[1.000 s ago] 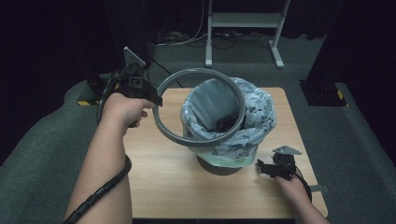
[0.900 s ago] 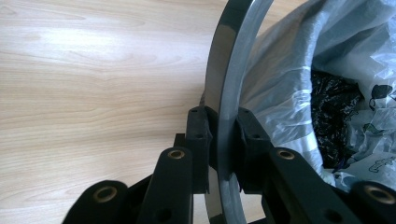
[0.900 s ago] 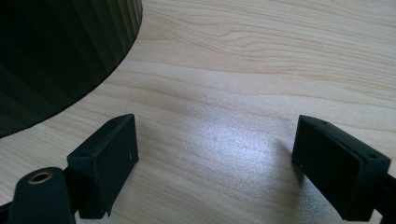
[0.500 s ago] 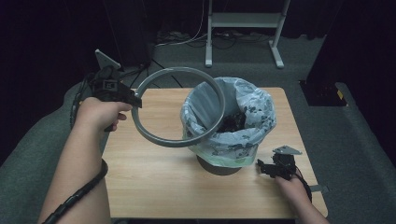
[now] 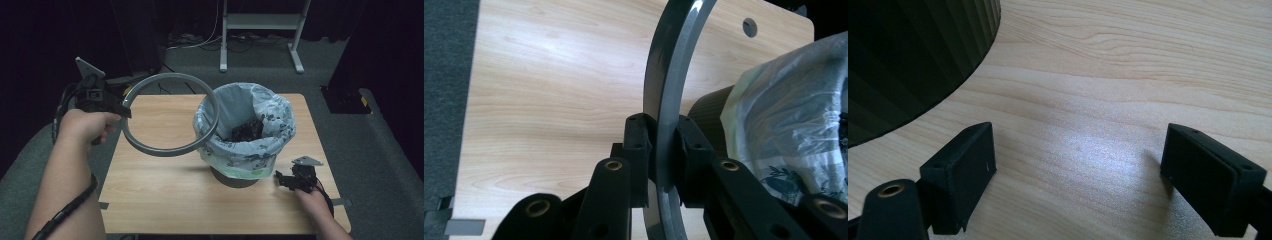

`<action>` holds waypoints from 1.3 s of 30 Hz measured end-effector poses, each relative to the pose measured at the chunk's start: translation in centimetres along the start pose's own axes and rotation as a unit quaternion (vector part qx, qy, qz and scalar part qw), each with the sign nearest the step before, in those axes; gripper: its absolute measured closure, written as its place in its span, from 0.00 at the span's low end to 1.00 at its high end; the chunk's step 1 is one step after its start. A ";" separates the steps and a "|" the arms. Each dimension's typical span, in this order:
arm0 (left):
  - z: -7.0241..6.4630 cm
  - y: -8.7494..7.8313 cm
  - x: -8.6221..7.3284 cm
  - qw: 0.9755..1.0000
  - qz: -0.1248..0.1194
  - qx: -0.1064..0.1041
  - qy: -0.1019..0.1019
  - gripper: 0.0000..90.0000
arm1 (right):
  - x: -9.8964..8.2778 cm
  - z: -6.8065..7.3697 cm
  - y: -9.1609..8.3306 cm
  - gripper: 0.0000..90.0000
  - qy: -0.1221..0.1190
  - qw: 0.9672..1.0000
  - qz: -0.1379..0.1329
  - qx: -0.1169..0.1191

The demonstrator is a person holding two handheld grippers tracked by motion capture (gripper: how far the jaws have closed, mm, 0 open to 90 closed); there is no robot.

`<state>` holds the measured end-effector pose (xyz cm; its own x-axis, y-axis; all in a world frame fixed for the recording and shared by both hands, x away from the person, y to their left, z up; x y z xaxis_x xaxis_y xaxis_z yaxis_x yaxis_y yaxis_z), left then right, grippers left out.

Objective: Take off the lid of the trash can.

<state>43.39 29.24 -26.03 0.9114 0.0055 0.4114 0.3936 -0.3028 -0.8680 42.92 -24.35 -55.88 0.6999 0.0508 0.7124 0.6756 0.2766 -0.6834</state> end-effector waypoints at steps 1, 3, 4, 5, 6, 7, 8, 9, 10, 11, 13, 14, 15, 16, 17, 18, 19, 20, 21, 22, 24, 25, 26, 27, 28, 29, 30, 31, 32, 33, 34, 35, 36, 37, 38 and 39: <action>0.2 -0.1 0.0 1.000 -0.002 0.001 -0.001 0.87 | 0.0 0.0 0.0 0.15 0.000 1.000 0.000 0.000; 0.7 -0.3 -0.1 1.000 -0.005 0.000 -0.006 0.87 | 0.0 0.1 0.0 0.15 0.002 1.000 0.001 0.001; 0.9 -0.4 -0.2 1.000 -0.007 -0.001 -0.009 0.87 | 0.0 0.1 0.0 0.15 0.002 1.000 0.001 0.001; 1.1 -0.4 -0.2 1.000 -0.006 -0.001 -0.009 0.87 | 0.0 0.1 0.0 0.15 0.002 1.000 0.002 0.001; 1.3 -0.5 -0.3 1.000 -0.005 0.001 -0.009 0.87 | 0.0 0.1 0.0 0.15 0.002 1.000 0.002 0.002; 1.5 -0.5 -0.3 1.000 -0.006 0.002 -0.010 0.87 | 0.0 0.1 0.0 0.15 0.002 1.000 0.002 0.001; 1.6 -0.5 -0.4 1.000 -0.003 0.004 -0.010 0.87 | 0.0 0.1 0.0 0.15 0.002 1.000 0.001 0.002; 1.8 -0.5 -0.5 1.000 -0.003 0.004 -0.011 0.87 | 0.0 0.1 0.0 0.15 0.002 1.000 0.001 0.002; 2.0 -0.4 -0.6 1.000 -0.003 0.005 -0.012 0.87 | 0.0 0.1 0.0 0.15 0.001 1.000 0.000 0.002; 2.2 -0.4 -0.7 1.000 -0.002 0.003 -0.012 0.87 | 0.0 0.1 0.0 0.15 0.000 1.000 0.001 0.002; 2.6 -0.4 -0.8 1.000 -0.005 0.005 -0.016 0.87 | 0.0 0.1 0.0 0.15 0.001 1.000 0.001 0.002; 2.9 -0.4 -0.9 1.000 -0.005 0.006 -0.018 0.87 | 0.0 0.1 0.0 0.15 0.001 1.000 0.001 0.002; 3.1 -0.4 -1.0 1.000 -0.005 0.007 -0.021 0.87 | 0.0 0.1 0.0 0.15 -0.001 1.000 0.001 0.001; 3.3 -0.4 -1.1 1.000 -0.003 0.008 -0.021 0.87 | 0.0 0.1 0.0 0.15 0.000 1.000 0.001 0.002; 3.5 -0.5 -1.2 1.000 -0.003 0.008 -0.022 0.87 | 0.0 0.1 0.0 0.15 0.000 1.000 0.001 0.002; 3.7 -0.6 -1.2 1.000 -0.002 0.009 -0.020 0.87 | 0.0 0.1 0.0 0.15 0.000 1.000 0.001 0.002; 3.8 -0.6 -1.3 1.000 -0.004 0.009 -0.024 0.87 | 0.0 0.1 0.0 0.15 0.000 1.000 0.001 0.002; 4.0 -0.7 -1.3 1.000 -0.005 0.011 -0.025 0.87 | 0.0 0.1 0.0 0.15 0.000 1.000 0.001 0.002; 4.1 -0.9 -1.3 1.000 -0.005 0.012 -0.026 0.87 | 0.0 0.1 0.0 0.15 0.000 1.000 0.001 0.002; 4.3 -1.0 -1.4 1.000 -0.006 0.013 -0.027 0.87 | 0.0 0.1 0.0 0.15 0.000 1.000 0.001 0.002; 4.7 -1.3 -1.5 0.999 -0.009 0.016 -0.033 0.88 | 0.0 0.2 0.1 0.15 -0.001 1.000 0.001 0.002; 4.9 -1.5 -1.6 0.999 -0.009 0.017 -0.034 0.88 | 0.0 0.1 0.1 0.15 -0.002 1.000 0.001 0.002; 5.1 -1.6 -1.6 0.999 -0.011 0.019 -0.036 0.88 | 0.0 0.1 0.1 0.15 -0.002 1.000 0.001 0.002; 5.3 -1.7 -1.7 0.999 -0.011 0.019 -0.037 0.88 | 0.0 0.1 0.1 0.15 -0.002 1.000 0.001 0.002; 5.4 -1.9 -1.8 0.999 -0.011 0.020 -0.038 0.88 | 0.0 0.1 0.1 0.15 -0.002 1.000 0.001 0.002; 5.6 -2.0 -1.9 0.999 -0.013 0.022 -0.041 0.88 | 0.0 0.2 0.1 0.15 -0.002 1.000 0.001 0.002; 5.8 -2.0 -2.0 0.999 -0.012 0.023 -0.041 0.88 | 0.0 0.1 0.1 0.15 -0.003 1.000 0.001 0.002; 6.0 -2.1 -2.1 0.999 -0.011 0.024 -0.041 0.88 | 0.0 0.2 0.1 0.15 -0.002 1.000 0.001 0.003; 6.1 -2.2 -2.1 0.998 -0.016 0.026 -0.046 0.88 | 0.0 0.2 0.1 0.15 -0.002 1.000 0.001 0.003; 6.3 -2.2 -2.2 0.998 -0.016 0.027 -0.048 0.88 | 0.0 0.2 0.1 0.15 -0.002 1.000 0.001 0.003; 6.4 -2.2 -2.4 0.998 -0.013 0.028 -0.048 0.88 | 0.0 0.2 0.1 0.15 -0.002 1.000 0.001 0.003; 6.5 -2.1 -2.5 0.998 -0.012 0.029 -0.050 0.88 | 0.0 0.2 0.1 0.15 -0.002 1.000 0.001 0.003; 6.7 -2.1 -2.6 0.998 -0.011 0.030 -0.051 0.88 | 0.0 0.2 0.1 0.15 -0.001 1.000 0.001 0.003; 6.8 -2.0 -2.6 0.998 -0.012 0.031 -0.051 0.88 | 0.0 0.2 0.1 0.15 -0.002 1.000 0.001 0.003; 6.9 -1.9 -2.7 0.998 -0.009 0.031 -0.048 0.88 | 0.0 0.2 0.1 0.15 -0.002 1.000 0.001 0.003; 7.0 -1.8 -2.8 0.998 -0.008 0.033 -0.049 0.88 | 0.0 0.2 0.1 0.15 -0.002 1.000 0.001 0.003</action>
Point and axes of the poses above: each handheld gripper's, and its own axes: y roughly forward along the jaws, x roughly out of its top, z roughly to its left, the point moved 5 cm from there along y, roughly forward along the jaws, and after that the axes turned 14 degrees about y, right-handed, at the moved point
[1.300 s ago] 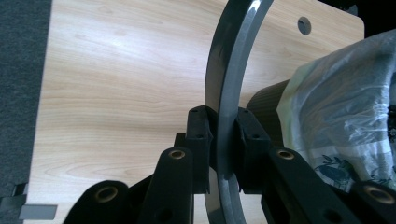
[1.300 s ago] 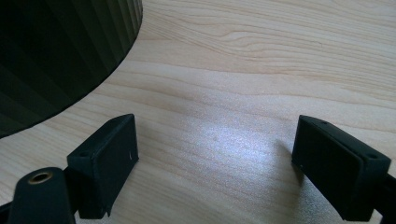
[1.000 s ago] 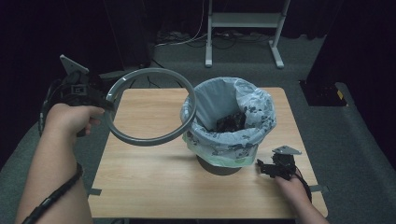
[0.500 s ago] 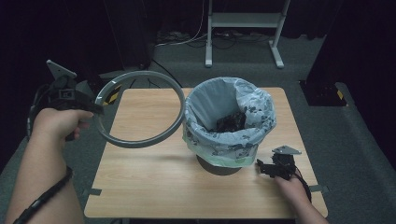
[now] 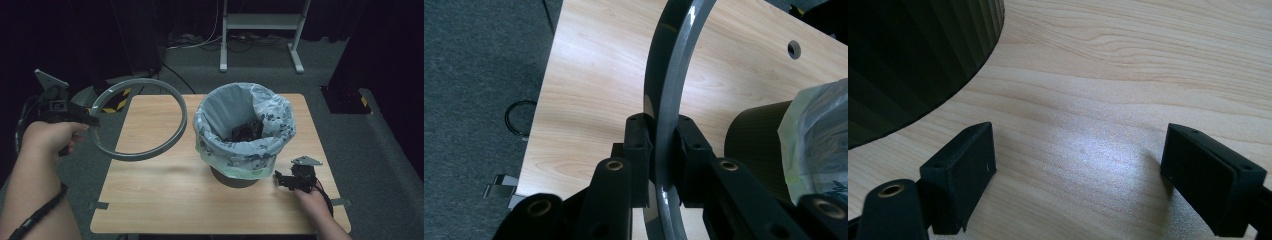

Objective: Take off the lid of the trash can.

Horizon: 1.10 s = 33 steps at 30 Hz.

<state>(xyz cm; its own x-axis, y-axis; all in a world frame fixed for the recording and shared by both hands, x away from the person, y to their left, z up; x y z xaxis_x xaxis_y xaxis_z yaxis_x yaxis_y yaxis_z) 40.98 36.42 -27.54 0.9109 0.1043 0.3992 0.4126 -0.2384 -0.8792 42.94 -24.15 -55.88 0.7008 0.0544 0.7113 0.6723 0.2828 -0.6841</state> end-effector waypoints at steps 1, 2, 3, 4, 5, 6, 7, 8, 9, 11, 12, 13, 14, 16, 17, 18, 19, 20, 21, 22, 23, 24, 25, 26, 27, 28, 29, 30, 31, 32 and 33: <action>0.1 0.1 -0.1 1.000 0.001 0.001 0.002 0.88 | 0.0 0.0 0.0 0.15 0.000 1.000 0.000 0.000; 0.2 0.3 -0.1 1.000 0.001 0.001 0.001 0.88 | 0.0 0.0 0.0 0.15 0.000 1.000 0.000 0.000; 0.3 0.4 -0.1 1.000 0.002 0.003 0.001 0.88 | 0.0 0.0 0.0 0.15 0.000 1.000 0.000 0.000; 0.4 0.5 -0.2 1.000 0.004 0.003 0.001 0.88 | 0.0 0.0 0.0 0.15 0.000 1.000 0.000 0.000; 0.4 0.7 -0.2 1.000 0.004 0.004 -0.001 0.88 | 0.0 0.0 0.0 0.15 0.000 1.000 0.000 0.000; 0.5 0.8 -0.3 1.000 0.006 0.007 0.001 0.88 | 0.0 0.0 0.0 0.15 0.000 1.000 0.000 0.000; 0.6 1.0 -0.4 1.000 0.008 0.007 0.001 0.88 | 0.0 0.0 0.0 0.15 0.000 1.000 0.000 0.000; 0.7 1.1 -0.4 1.000 0.006 0.009 0.001 0.88 | 0.0 0.0 0.0 0.15 0.000 1.000 0.000 0.000; 0.7 1.3 -0.5 1.000 0.009 0.009 0.003 0.88 | 0.0 0.0 0.0 0.15 0.000 1.000 0.000 -0.001; 0.8 1.7 -0.6 1.000 0.011 0.009 0.004 0.88 | 0.0 0.0 0.0 0.15 0.000 1.000 0.000 0.000; 0.8 1.8 -0.6 1.000 0.011 0.008 0.003 0.88 | 0.0 0.0 0.0 0.15 0.000 1.000 0.000 0.000; 0.8 2.0 -0.6 1.000 0.011 0.009 0.004 0.88 | 0.0 0.0 0.0 0.15 0.000 1.000 0.000 0.000; 0.9 2.1 -0.6 1.000 0.011 0.009 0.005 0.88 | 0.0 0.0 0.0 0.15 0.000 1.000 0.000 0.000; 0.9 2.4 -0.7 1.000 0.010 0.011 0.005 0.88 | 0.0 0.0 0.0 0.15 0.000 1.000 0.000 0.000; 0.9 2.5 -0.7 1.000 0.011 0.011 0.006 0.88 | 0.0 0.0 0.0 0.15 0.000 1.000 0.000 -0.001; 0.9 2.7 -0.7 1.000 0.012 0.009 0.007 0.88 | 0.0 0.0 0.0 0.15 0.000 1.000 0.000 0.000; 0.9 2.8 -0.8 1.000 0.012 0.009 0.009 0.88 | 0.0 0.0 0.0 0.15 0.000 1.000 0.000 -0.001; 0.8 3.0 -0.8 1.000 0.012 0.010 0.007 0.88 | 0.0 0.0 0.0 0.15 0.000 1.000 0.000 -0.001; 0.8 3.1 -0.8 1.000 0.013 0.009 0.008 0.87 | 0.0 0.0 0.0 0.15 0.000 1.000 0.000 -0.001; 0.8 3.3 -0.8 1.000 0.013 0.009 0.009 0.87 | 0.0 0.0 0.0 0.15 0.000 1.000 0.000 0.000; 0.8 3.4 -0.8 1.000 0.013 0.010 0.010 0.88 | 0.0 0.0 0.0 0.15 0.000 1.000 0.000 0.000; 0.7 3.5 -0.8 1.000 0.016 0.009 0.011 0.87 | 0.0 0.0 0.0 0.15 0.000 1.000 0.000 0.000; 0.7 3.7 -0.9 1.000 0.017 0.010 0.012 0.88 | 0.0 0.0 0.0 0.15 0.000 1.000 0.000 0.000; 0.7 3.8 -0.9 1.000 0.016 0.010 0.011 0.87 | 0.0 0.0 0.0 0.15 0.000 1.000 0.000 0.000; 0.7 3.9 -0.9 1.000 0.018 0.010 0.013 0.87 | 0.0 0.0 0.0 0.15 0.000 1.000 0.000 0.000; 0.7 4.1 -0.9 1.000 0.017 0.010 0.013 0.87 | 0.0 0.0 0.0 0.15 0.000 1.000 0.000 0.000; 0.7 4.2 -1.0 1.000 0.017 0.009 0.012 0.87 | 0.0 0.0 0.0 0.15 0.000 1.000 0.000 0.000; 0.8 4.4 -1.1 1.000 0.019 0.007 0.012 0.87 | 0.0 0.0 0.0 0.15 0.000 1.000 0.000 0.000; 0.8 4.6 -1.1 1.000 0.019 0.007 0.012 0.87 | 0.0 0.0 0.0 0.15 0.000 1.000 0.000 0.000; 0.9 4.8 -1.2 1.000 0.020 0.007 0.013 0.87 | 0.0 0.0 0.0 0.15 0.000 1.000 0.000 0.000; 0.9 5.0 -1.3 1.000 0.022 0.007 0.012 0.87 | 0.0 0.0 0.0 0.15 0.000 1.000 0.000 0.000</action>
Point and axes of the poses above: each handheld gripper's, and its own axes: y roughly forward along the jaws, x roughly out of its top, z roughly to its left, the point moved 5 cm from there along y, roughly forward along the jaws, and after that the axes turned 14 degrees about y, right-handed, at the moved point
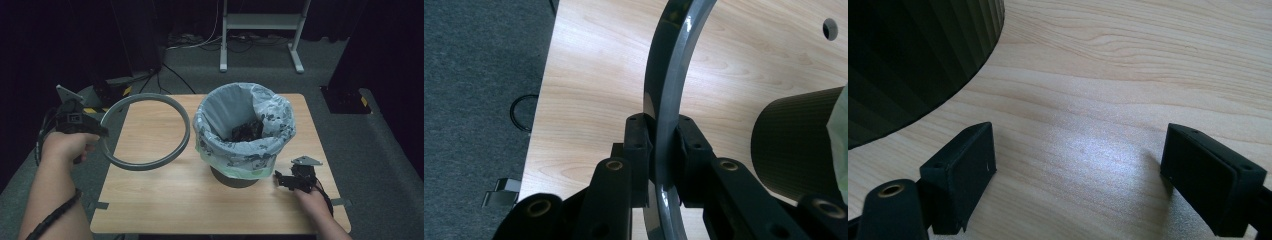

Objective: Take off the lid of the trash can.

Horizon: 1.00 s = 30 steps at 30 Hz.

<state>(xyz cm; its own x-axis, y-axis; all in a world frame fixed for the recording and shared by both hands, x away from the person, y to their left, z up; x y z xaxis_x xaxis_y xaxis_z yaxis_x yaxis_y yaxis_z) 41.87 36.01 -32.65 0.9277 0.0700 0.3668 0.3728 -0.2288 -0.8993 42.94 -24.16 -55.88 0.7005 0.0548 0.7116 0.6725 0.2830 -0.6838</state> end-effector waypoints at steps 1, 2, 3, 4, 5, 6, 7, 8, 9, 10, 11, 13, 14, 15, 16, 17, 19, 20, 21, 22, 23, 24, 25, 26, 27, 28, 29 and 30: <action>0.0 0.2 -0.1 1.000 0.001 0.001 0.000 0.87 | 0.0 0.0 0.0 0.15 0.000 1.000 0.000 0.000; 0.1 0.3 -0.1 1.000 0.002 0.003 0.001 0.87 | 0.0 0.0 0.0 0.15 0.000 1.000 0.000 0.000; 0.1 0.5 -0.1 1.000 0.002 0.004 0.001 0.87 | 0.0 0.0 0.0 0.15 0.000 1.000 0.000 0.000; 0.1 0.6 -0.2 1.000 0.002 0.004 0.001 0.87 | 0.0 0.0 0.0 0.15 0.000 1.000 0.000 0.000; 0.1 0.6 -0.2 1.000 0.002 0.006 0.002 0.87 | 0.0 0.0 0.0 0.15 0.000 1.000 0.000 0.000; 0.1 0.7 -0.2 1.000 0.003 0.004 0.003 0.87 | 0.0 0.0 0.0 0.15 0.000 1.000 0.000 0.000; 0.1 0.8 -0.2 1.000 0.003 0.004 0.003 0.87 | 0.0 0.0 0.0 0.15 0.000 1.000 0.000 0.000; 0.1 0.8 -0.2 1.000 0.002 0.005 0.003 0.87 | 0.0 0.0 0.0 0.15 0.000 1.000 0.000 0.000; 0.2 0.9 -0.2 1.000 0.002 0.004 0.005 0.87 | 0.0 0.0 0.0 0.15 0.000 1.000 0.000 0.000; 0.2 0.9 -0.2 1.000 -0.002 0.006 0.001 0.87 | 0.0 0.0 0.0 0.15 0.000 1.000 0.000 0.000; 0.2 1.0 -0.3 1.000 -0.002 0.007 0.002 0.87 | 0.0 0.0 0.0 0.15 0.000 1.000 0.000 0.000; 0.4 1.1 -0.3 1.000 -0.002 0.010 -0.001 0.87 | 0.0 0.0 0.0 0.15 0.000 1.000 0.000 0.000; 0.5 1.2 -0.4 1.000 -0.001 0.010 -0.001 0.87 | 0.0 0.0 0.0 0.15 0.000 1.000 0.000 0.000; 0.6 1.4 -0.5 1.000 0.000 0.009 -0.001 0.87 | 0.0 0.0 0.0 0.15 0.000 1.000 0.000 0.000; 0.7 1.5 -0.5 1.000 0.000 0.009 0.000 0.87 | 0.0 0.0 0.0 0.15 0.002 1.000 0.001 0.000; 0.8 1.7 -0.6 1.000 0.001 0.009 0.000 0.87 | 0.0 0.0 0.0 0.15 0.002 1.000 0.001 0.000; 0.9 2.1 -0.7 1.000 0.002 0.009 0.001 0.87 | 0.0 0.0 0.0 0.15 0.001 1.000 0.001 0.001; 1.0 2.3 -0.8 1.000 0.002 0.009 0.000 0.87 | 0.0 0.0 0.0 0.15 0.001 1.000 0.001 0.001; 1.0 2.5 -0.9 1.000 0.002 0.009 0.002 0.87 | 0.0 0.0 0.0 0.15 0.001 1.000 0.001 0.001; 1.1 2.7 -0.9 1.000 0.002 0.009 0.001 0.87 | 0.0 0.0 0.0 0.15 0.001 1.000 0.001 0.001; 1.1 3.0 -1.0 1.000 0.004 0.008 0.004 0.87 | 0.0 0.0 0.0 0.15 0.001 1.000 0.001 0.001; 1.2 3.3 -1.1 1.000 0.004 0.007 0.004 0.87 | 0.0 0.0 0.0 0.15 0.001 1.000 0.001 0.001; 1.3 3.6 -1.3 1.000 0.006 0.007 0.005 0.87 | 0.0 0.0 0.0 0.15 0.001 1.000 0.001 0.000; 1.4 3.9 -1.4 1.000 0.007 0.007 0.003 0.87 | 0.0 0.0 0.0 0.15 0.001 1.000 0.001 0.000; 1.5 4.2 -1.5 1.000 0.007 0.008 0.005 0.87 | 0.0 0.0 0.0 0.15 0.001 1.000 0.001 0.001; 1.6 4.4 -1.5 1.000 0.005 0.011 0.003 0.87 | 0.0 0.0 0.0 0.15 0.001 1.000 0.001 0.001; 1.7 4.6 -1.6 1.000 0.007 0.011 0.003 0.87 | 0.0 0.0 0.0 0.15 0.001 1.000 0.001 0.000; 1.8 4.8 -1.7 1.000 0.008 0.011 0.002 0.87 | 0.0 0.0 0.0 0.15 0.001 1.000 0.001 0.001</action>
Point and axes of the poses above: each handheld gripper's, and its own axes: y roughly forward along the jaws, x roughly out of its top, z roughly to its left, the point moved 5 cm from there along y, roughly forward along the jaws, and after that the axes turned 14 degrees about y, right-handed, at the moved point
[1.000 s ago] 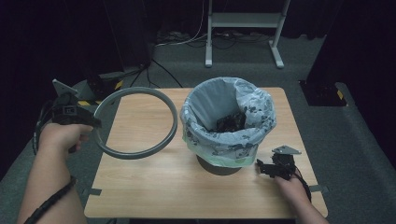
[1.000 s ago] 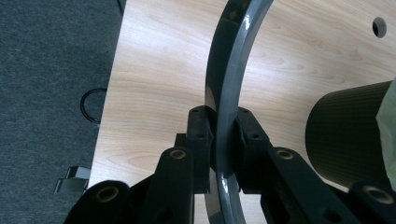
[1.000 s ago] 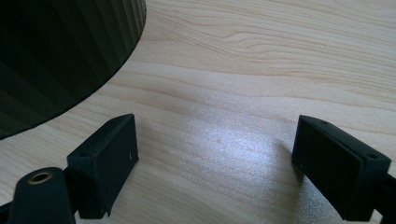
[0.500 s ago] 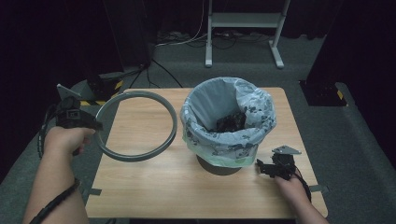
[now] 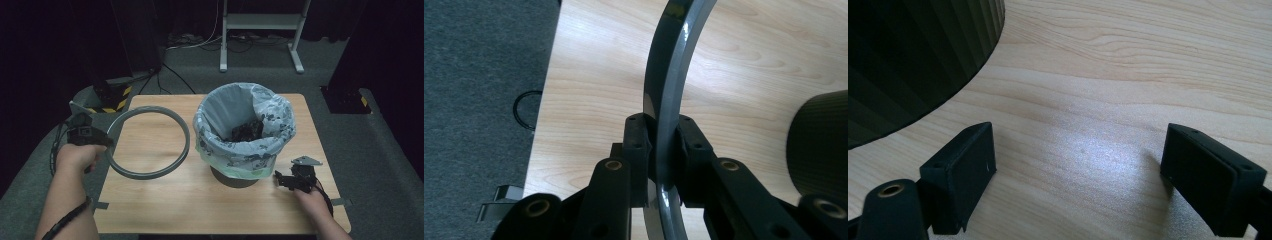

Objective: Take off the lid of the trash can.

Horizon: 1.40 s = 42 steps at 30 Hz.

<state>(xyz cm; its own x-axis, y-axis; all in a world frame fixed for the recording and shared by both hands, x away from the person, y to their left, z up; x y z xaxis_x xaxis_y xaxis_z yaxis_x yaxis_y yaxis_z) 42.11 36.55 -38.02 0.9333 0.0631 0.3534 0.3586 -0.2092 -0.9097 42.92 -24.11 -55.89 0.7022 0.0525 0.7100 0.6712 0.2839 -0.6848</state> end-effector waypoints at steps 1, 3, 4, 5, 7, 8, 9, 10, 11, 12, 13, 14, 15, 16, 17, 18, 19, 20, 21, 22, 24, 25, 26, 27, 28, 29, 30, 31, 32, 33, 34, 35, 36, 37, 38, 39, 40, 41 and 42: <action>0.0 0.2 -0.1 1.000 0.000 0.000 0.001 0.87 | 0.0 0.0 0.0 0.15 0.000 1.000 0.000 0.000; 0.1 0.5 -0.3 1.000 0.003 -0.001 0.003 0.87 | 0.0 0.0 0.0 0.15 0.001 1.000 0.000 -0.001; 0.2 0.7 -0.3 1.000 0.004 -0.002 0.005 0.87 | 0.0 0.0 0.0 0.15 0.002 1.000 0.000 -0.001; 0.3 0.9 -0.4 1.000 0.004 -0.003 0.007 0.87 | 0.0 0.0 0.0 0.15 0.003 1.000 0.000 -0.001; 0.3 1.4 -0.6 1.000 0.006 -0.005 0.007 0.87 | 0.0 0.0 0.0 0.15 0.002 1.000 0.000 -0.001; 0.4 1.6 -0.7 1.000 0.005 -0.003 0.008 0.87 | 0.0 0.0 0.0 0.15 0.002 1.000 0.000 -0.001; 0.4 2.0 -0.8 1.000 0.002 -0.003 0.011 0.87 | 0.0 0.0 0.0 0.15 0.003 1.000 0.001 -0.001; 0.4 2.3 -0.9 1.000 0.006 -0.005 0.012 0.87 | 0.0 0.0 0.0 0.15 0.003 1.000 0.001 -0.001; 0.3 2.7 -1.1 1.000 0.008 -0.007 0.011 0.87 | 0.0 0.0 0.0 0.15 0.003 1.000 0.001 -0.001; 0.4 3.0 -1.2 1.000 0.013 -0.007 0.014 0.87 | 0.0 0.0 0.0 0.15 0.004 1.000 0.001 -0.002; 0.4 3.3 -1.3 1.000 0.017 -0.007 0.015 0.87 | 0.0 0.0 0.0 0.15 0.002 1.000 0.000 -0.002; 0.3 3.6 -1.4 1.000 0.016 -0.009 0.011 0.87 | 0.0 0.0 0.0 0.15 0.001 1.000 0.000 -0.001; 0.3 3.9 -1.4 1.000 0.019 -0.008 0.013 0.87 | 0.0 0.0 0.0 0.15 0.001 1.000 0.000 -0.001; 0.2 4.2 -1.5 1.000 0.021 -0.009 0.018 0.87 | 0.0 0.0 0.0 0.15 -0.001 1.000 -0.001 -0.001; 0.2 4.5 -1.5 0.999 0.024 -0.009 0.021 0.87 | 0.0 0.0 0.0 0.15 0.000 1.000 0.000 -0.001; 0.1 4.8 -1.5 1.000 0.022 -0.008 0.020 0.87 | 0.0 0.0 0.0 0.15 -0.001 1.000 -0.001 -0.001; 0.0 5.0 -1.6 0.999 0.023 -0.010 0.022 0.87 | 0.0 0.0 0.0 0.15 0.000 1.000 0.000 -0.001; -0.1 5.3 -1.6 0.999 0.025 -0.013 0.024 0.87 | 0.0 0.0 0.0 0.15 0.000 1.000 0.000 -0.001; -0.2 5.6 -1.6 0.999 0.026 -0.012 0.024 0.87 | 0.0 0.1 0.0 0.15 0.000 1.000 0.000 -0.001; -0.3 5.8 -1.6 0.999 0.028 -0.012 0.027 0.87 | 0.0 0.1 0.0 0.15 0.000 1.000 0.000 -0.001; -0.5 6.4 -1.7 0.999 0.032 -0.017 0.028 0.87 | 0.0 0.0 0.0 0.15 -0.002 1.000 0.000 0.000; -0.6 6.6 -1.7 0.999 0.031 -0.016 0.027 0.87 | 0.0 0.0 0.0 0.15 -0.001 1.000 0.000 0.000; -0.7 6.8 -1.7 0.999 0.036 -0.018 0.031 0.87 | 0.0 0.1 0.0 0.15 -0.001 1.000 0.000 0.000; -0.8 7.0 -1.7 0.999 0.033 -0.019 0.026 0.87 | 0.0 0.0 0.0 0.15 -0.001 1.000 0.000 0.000; -0.8 7.2 -1.7 0.999 0.034 -0.018 0.031 0.87 | 0.0 0.1 0.0 0.15 -0.001 1.000 0.000 0.000; -0.9 7.4 -1.7 0.999 0.034 -0.016 0.033 0.87 | 0.0 0.1 0.0 0.15 0.000 1.000 0.000 0.000; -0.9 7.7 -1.7 0.999 0.036 -0.018 0.032 0.87 | 0.0 0.1 0.0 0.15 0.000 1.000 0.000 0.000; -1.0 8.0 -1.8 0.999 0.034 -0.021 0.027 0.87 | 0.0 0.1 0.0 0.15 0.000 1.000 0.000 0.000; -0.9 8.3 -1.9 0.999 0.037 -0.021 0.031 0.87 | 0.0 0.1 0.0 0.15 0.000 1.000 0.000 0.000; -0.9 8.5 -2.0 0.999 0.040 -0.020 0.030 0.87 | 0.0 0.1 0.0 0.15 0.000 1.000 0.001 0.000; -0.8 8.8 -2.1 0.999 0.041 -0.021 0.028 0.87 | 0.0 0.1 0.0 0.15 0.000 1.000 0.000 0.000; -0.8 9.1 -2.2 0.998 0.043 -0.023 0.027 0.87 | 0.0 0.1 0.0 0.15 0.000 1.000 0.000 0.000; -0.7 9.3 -2.3 0.998 0.044 -0.024 0.027 0.87 | 0.0 0.1 0.0 0.15 0.000 1.000 0.000 0.000; -0.7 9.6 -2.4 0.998 0.046 -0.023 0.028 0.87 | 0.0 0.1 0.0 0.15 0.000 1.000 0.000 0.000; -0.7 9.8 -2.4 0.998 0.044 -0.023 0.025 0.87 | 0.0 0.1 0.0 0.15 0.000 1.000 0.000 0.000; -0.6 9.9 -2.5 0.998 0.048 -0.028 0.027 0.87 | 0.0 0.1 0.0 0.15 0.002 1.000 0.000 0.000; -0.5 10.0 -2.6 0.998 0.048 -0.028 0.029 0.87 | 0.0 0.1 0.0 0.15 0.000 1.000 0.001 0.000; -0.5 10.1 -2.6 0.998 0.047 -0.026 0.027 0.87 | 0.0 0.1 0.0 0.15 0.000 1.000 0.001 0.000; -0.4 10.1 -2.7 0.998 0.047 -0.026 0.028 0.87 | 0.0 0.1 0.0 0.15 0.000 1.000 0.001 0.000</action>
<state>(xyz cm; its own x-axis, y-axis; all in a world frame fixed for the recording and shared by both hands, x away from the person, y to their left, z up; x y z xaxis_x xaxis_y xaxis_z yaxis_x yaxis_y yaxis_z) 43.26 33.88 -48.10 0.9601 -0.0141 0.2793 0.2660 -0.2624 -0.9276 42.91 -24.05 -55.89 0.7030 0.0535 0.7092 0.6703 0.2835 -0.6858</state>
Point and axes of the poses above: each handheld gripper's, and its own axes: y roughly forward along the jaws, x roughly out of its top, z roughly to its left, the point moved 5 cm from there along y, roughly forward along the jaws, and after that the axes turned 14 degrees about y, right-handed, at the moved point
